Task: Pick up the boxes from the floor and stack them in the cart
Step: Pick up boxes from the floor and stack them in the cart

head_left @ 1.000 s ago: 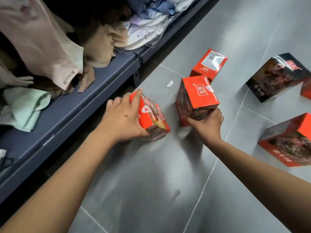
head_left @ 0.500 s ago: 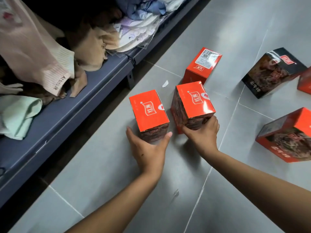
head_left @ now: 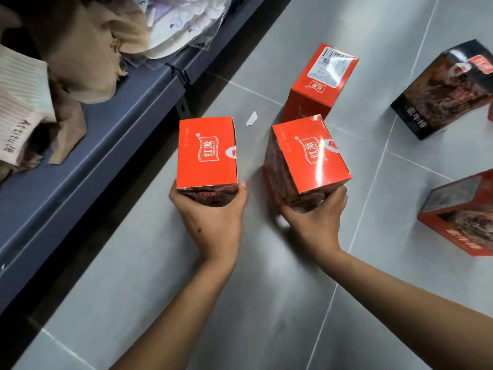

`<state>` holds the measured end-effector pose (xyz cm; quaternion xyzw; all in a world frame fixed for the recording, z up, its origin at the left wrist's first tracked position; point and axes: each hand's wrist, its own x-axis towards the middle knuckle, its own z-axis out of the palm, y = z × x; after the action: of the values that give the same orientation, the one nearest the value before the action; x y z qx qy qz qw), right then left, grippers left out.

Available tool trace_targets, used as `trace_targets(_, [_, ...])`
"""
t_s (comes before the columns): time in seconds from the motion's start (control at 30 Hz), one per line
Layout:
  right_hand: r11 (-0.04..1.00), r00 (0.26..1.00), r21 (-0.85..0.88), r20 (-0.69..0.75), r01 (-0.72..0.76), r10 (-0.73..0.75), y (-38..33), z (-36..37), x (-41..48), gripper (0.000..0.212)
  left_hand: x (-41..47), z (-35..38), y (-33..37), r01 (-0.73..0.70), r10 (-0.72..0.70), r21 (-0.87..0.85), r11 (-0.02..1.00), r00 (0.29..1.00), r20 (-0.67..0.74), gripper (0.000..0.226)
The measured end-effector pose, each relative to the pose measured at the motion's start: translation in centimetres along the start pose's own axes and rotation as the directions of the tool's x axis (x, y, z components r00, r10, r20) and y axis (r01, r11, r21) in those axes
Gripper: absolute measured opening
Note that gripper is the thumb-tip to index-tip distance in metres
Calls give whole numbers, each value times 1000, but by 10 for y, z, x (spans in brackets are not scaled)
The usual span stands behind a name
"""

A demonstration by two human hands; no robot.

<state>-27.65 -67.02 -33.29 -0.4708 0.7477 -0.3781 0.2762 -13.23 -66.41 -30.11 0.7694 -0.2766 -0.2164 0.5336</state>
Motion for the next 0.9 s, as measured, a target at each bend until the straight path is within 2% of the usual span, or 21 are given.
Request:
trace_targets(0.2, [996, 996, 62, -42, -70, 72, -15, -5, -9, 84, 9, -42, 42, -81, 73, 105, 991, 994, 77, 80])
trace_targets(0.37, [997, 997, -28, 28, -66, 67, -21, -36, -19, 83, 11, -90, 110, -69, -11, 308, 949, 968, 251, 80])
trace_targets(0.47, [978, 993, -201, 85, -61, 79, -23, -59, -16, 70, 9, -116, 150, -24, -100, 373, 927, 945, 311, 84])
trace_targets(0.57, [917, 983, -386, 98, -103, 152, -44, -85, -19, 65, 2, -138, 189, -2, -162, 439, 899, 928, 336, 91])
trace_targets(0.73, [780, 940, -594, 109, -198, 322, -109, -147, -46, 79, -18, -183, 267, 22, -223, 512, 859, 915, 335, 84])
trace_targets(0.8, [741, 913, -651, 184, -164, 364, -134, -180, -57, 79, -29, -206, 308, 50, -255, 534, 844, 913, 318, 82])
trace_targets(0.9, [699, 875, -715, 342, 6, 343, -180, -227, -74, 77, -50, -244, 376, 81, -301, 572, 816, 905, 300, 81])
